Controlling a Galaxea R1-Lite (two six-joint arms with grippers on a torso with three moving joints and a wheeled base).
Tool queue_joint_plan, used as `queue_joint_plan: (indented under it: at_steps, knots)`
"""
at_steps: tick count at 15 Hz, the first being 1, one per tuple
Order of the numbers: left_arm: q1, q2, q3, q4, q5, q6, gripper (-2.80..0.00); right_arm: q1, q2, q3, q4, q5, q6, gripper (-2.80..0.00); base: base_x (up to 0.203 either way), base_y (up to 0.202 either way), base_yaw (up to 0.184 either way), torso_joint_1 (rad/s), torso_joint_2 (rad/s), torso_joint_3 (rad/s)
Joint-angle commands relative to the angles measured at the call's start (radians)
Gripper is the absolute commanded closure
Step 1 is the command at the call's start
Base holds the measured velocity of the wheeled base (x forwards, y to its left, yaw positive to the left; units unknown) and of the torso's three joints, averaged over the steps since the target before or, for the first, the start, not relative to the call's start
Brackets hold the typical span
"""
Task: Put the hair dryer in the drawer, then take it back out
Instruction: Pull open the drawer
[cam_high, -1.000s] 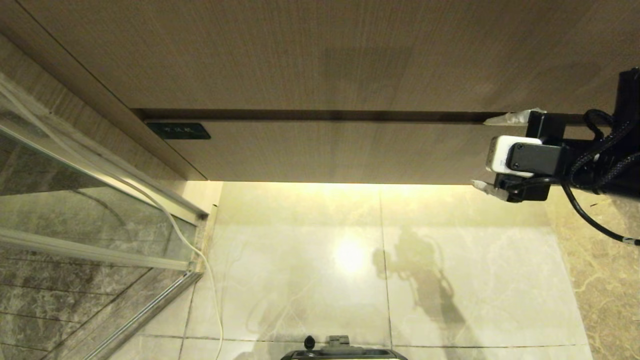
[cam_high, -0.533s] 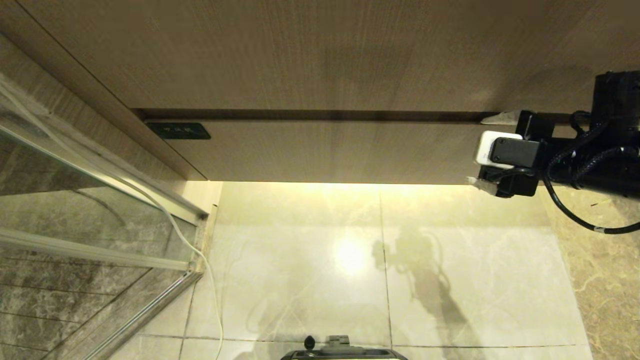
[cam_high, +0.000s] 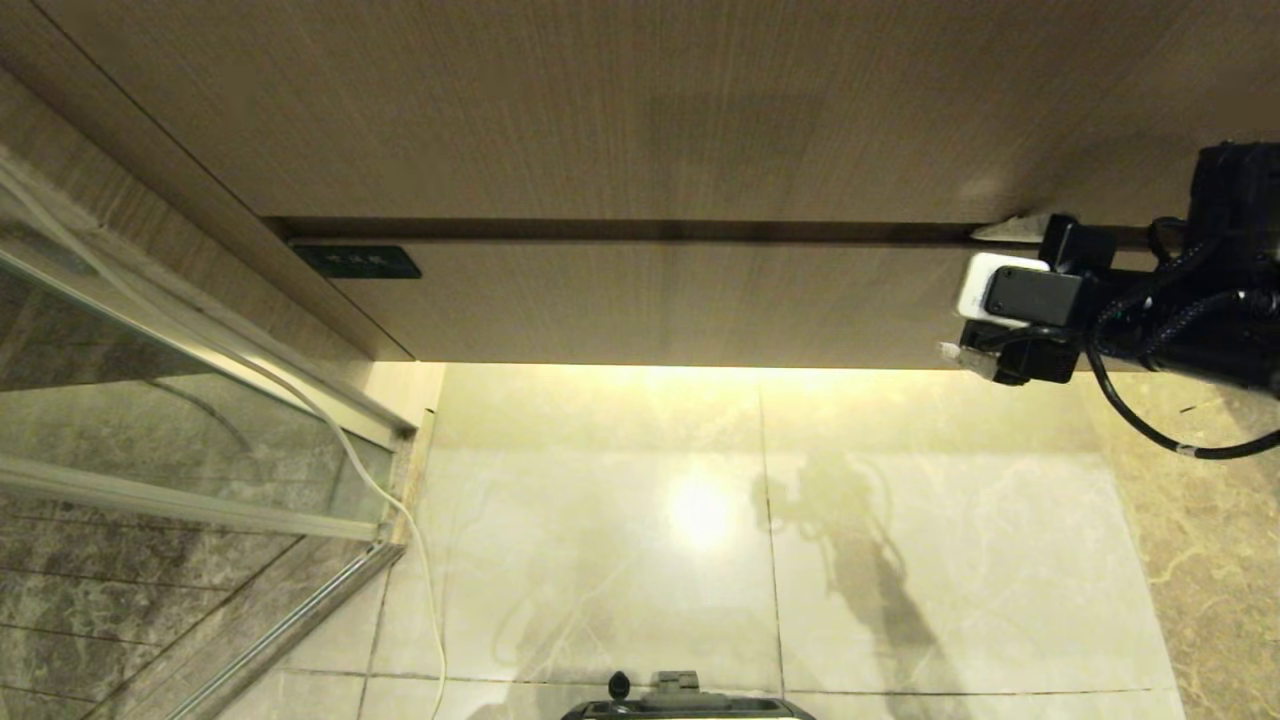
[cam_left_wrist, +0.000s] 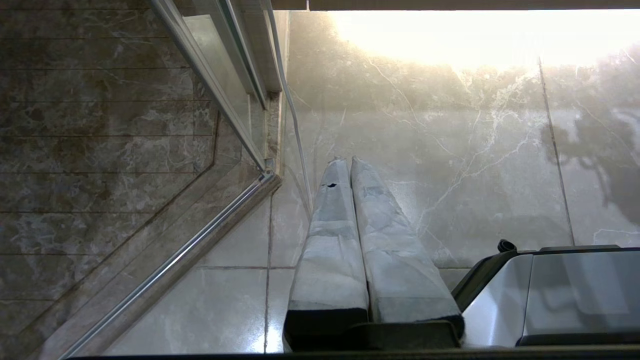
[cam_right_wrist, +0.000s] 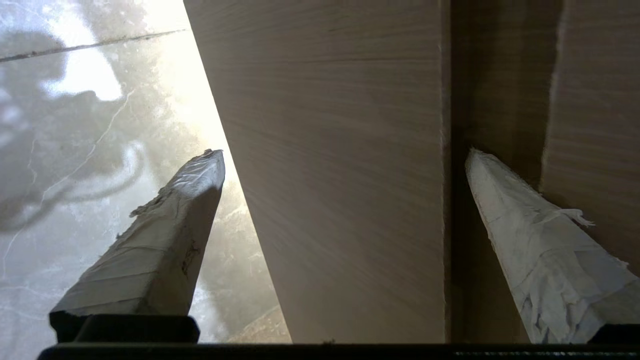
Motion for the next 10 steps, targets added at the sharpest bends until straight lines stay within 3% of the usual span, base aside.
queue_joint_plan:
  at_steps: [1, 7, 10]
  knots:
    - [0.000, 0.000, 0.001, 0.000, 0.000, -0.001, 0.00, 0.000, 0.038, -0.015, -0.034, 0.003, -0.008, -2.80, 0.000, 0.000, 0.000, 0.000, 0.00, 0.000]
    - [-0.001, 0.000, 0.000, 0.000, 0.000, -0.001, 0.00, -0.002, 0.104, -0.039, -0.131, 0.050, -0.008, -2.80, 0.000, 0.000, 0.000, 0.000, 0.00, 0.000]
    - [0.000, 0.000, 0.000, 0.000, 0.000, -0.001, 0.00, -0.013, 0.113, -0.031, -0.083, 0.046, -0.010, -2.80, 0.000, 0.000, 0.000, 0.000, 0.00, 0.000]
